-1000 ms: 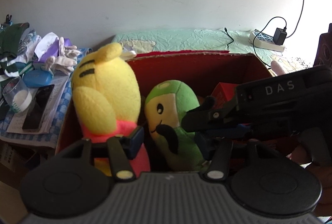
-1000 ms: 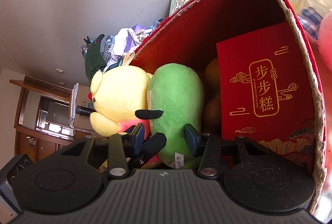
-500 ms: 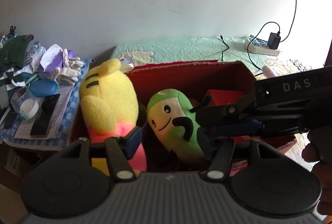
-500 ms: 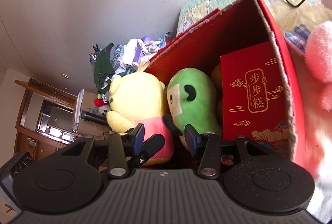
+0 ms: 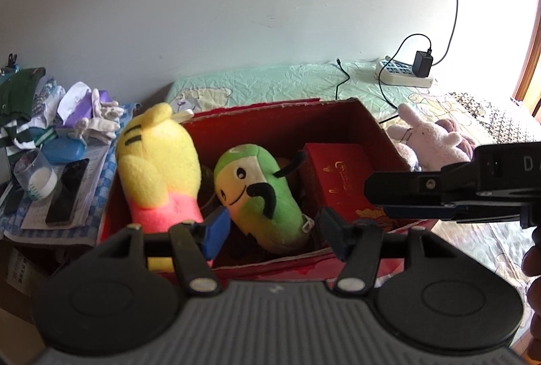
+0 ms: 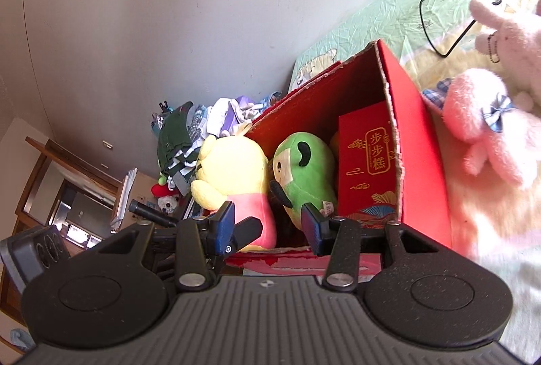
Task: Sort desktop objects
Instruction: 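Move the right gripper to the pink teddy bear and grasp it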
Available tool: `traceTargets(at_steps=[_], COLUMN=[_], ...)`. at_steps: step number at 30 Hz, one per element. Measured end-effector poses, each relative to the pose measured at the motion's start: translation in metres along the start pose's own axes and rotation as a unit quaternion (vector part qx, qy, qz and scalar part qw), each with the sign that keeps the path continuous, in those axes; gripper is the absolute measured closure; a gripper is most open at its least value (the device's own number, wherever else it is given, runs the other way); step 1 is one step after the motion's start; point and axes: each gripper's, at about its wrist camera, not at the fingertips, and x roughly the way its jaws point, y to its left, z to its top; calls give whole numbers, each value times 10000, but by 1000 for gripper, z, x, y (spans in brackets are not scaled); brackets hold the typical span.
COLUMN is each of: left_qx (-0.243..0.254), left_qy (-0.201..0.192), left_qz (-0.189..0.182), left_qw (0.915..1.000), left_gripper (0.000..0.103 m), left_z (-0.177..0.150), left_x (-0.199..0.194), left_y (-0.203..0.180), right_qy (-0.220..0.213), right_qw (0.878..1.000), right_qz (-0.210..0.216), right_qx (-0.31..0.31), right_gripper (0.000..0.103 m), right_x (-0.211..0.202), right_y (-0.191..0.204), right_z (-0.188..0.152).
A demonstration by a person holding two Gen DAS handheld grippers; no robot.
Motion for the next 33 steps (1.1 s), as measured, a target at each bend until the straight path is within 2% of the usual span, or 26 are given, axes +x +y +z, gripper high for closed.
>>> traceTargets(at_steps=[12,19,28,33], left_qx=[156,65,267,501], left_qy=[51,-115,-490,-424], left_qz=[-58,-165,-817,-1382], left_qw=[9998,9998,9951,9882], left_gripper=[35,33,33,33], left_z=[-2,2,27,36], left_x=[3,-1,-3,12], left_y=[-25,-34,-80,-124], right_qy=[-127,-139,-322,-555], right_qw=[9995,9995,9974,9926], right_qz=[-127,-11,-122,-429], right_qx=[278,283,639,988], right_gripper=[54,53,53,53], right_x=[-31,-45,-75,-102], right_y=[-22,-33,-74,-110], right_z=[-11,-9,6,16])
